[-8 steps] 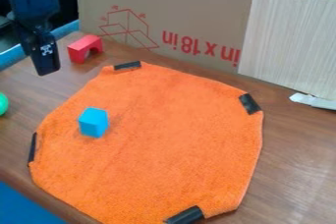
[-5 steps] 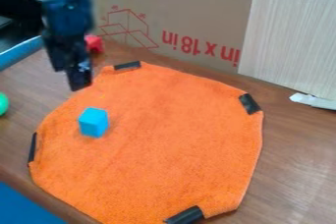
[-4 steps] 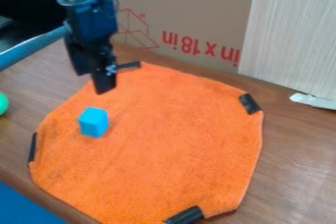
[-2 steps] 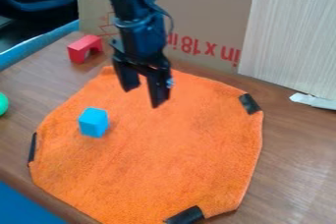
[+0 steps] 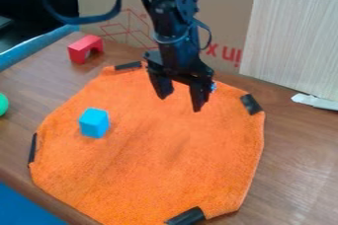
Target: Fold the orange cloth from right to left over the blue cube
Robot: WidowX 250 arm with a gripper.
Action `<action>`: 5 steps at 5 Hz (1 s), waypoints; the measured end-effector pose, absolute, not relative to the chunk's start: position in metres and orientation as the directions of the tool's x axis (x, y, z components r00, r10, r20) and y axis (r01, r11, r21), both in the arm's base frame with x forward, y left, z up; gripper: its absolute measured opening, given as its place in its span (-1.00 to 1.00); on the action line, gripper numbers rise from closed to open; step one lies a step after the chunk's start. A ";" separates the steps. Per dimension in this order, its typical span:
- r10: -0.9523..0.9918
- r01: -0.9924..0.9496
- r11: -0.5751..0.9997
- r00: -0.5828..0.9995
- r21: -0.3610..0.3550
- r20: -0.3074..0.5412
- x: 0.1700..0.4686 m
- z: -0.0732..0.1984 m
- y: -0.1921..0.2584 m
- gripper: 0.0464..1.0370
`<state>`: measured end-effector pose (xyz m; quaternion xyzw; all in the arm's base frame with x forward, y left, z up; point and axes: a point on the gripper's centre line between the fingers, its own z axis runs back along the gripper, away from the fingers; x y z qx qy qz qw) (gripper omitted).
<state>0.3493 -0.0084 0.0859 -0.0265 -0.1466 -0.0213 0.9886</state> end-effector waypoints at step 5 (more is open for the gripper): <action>0.034 -0.010 0.997 0.946 -0.078 0.324 0.396 0.072 -0.071 0.92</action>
